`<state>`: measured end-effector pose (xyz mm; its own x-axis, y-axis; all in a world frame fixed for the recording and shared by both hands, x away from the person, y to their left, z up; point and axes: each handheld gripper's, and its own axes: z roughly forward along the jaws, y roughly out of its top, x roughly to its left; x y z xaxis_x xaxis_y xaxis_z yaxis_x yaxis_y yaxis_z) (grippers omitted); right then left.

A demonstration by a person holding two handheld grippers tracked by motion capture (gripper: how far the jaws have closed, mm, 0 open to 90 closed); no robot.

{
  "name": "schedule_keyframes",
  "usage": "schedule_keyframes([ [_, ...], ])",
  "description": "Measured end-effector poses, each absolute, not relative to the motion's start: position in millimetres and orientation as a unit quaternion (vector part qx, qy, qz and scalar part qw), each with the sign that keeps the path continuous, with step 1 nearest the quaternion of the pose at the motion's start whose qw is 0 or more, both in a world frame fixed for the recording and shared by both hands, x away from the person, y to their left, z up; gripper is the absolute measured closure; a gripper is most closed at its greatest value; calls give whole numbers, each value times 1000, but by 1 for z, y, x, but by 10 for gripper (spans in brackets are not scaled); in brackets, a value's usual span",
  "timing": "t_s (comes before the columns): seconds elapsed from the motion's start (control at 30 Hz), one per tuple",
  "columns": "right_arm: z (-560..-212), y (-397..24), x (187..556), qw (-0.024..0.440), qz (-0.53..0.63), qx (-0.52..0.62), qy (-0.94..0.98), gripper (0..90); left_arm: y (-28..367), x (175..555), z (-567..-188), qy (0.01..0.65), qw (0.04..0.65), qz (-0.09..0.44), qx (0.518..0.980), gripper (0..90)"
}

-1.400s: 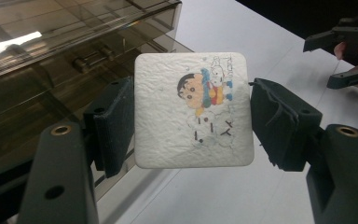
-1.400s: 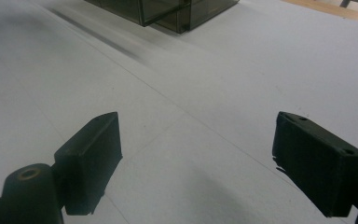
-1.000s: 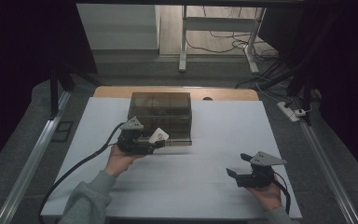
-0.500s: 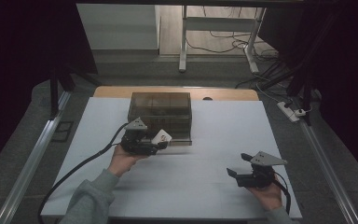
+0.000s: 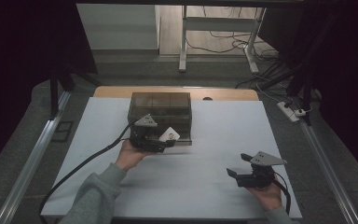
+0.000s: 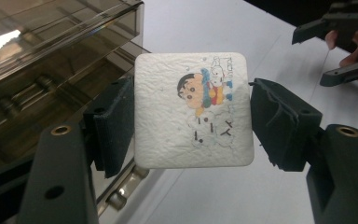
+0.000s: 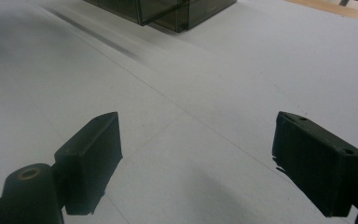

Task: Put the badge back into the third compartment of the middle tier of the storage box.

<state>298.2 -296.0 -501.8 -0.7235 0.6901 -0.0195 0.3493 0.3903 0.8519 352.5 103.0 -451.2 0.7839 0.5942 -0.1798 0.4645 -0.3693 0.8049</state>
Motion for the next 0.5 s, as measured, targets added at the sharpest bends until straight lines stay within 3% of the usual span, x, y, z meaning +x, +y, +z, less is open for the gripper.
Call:
schedule_keyframes([
  [0.5, -503, -296, 299, 186, 449, 320, 813, 150, 81, 378, -448, 319, 448, 61, 833, 328],
])
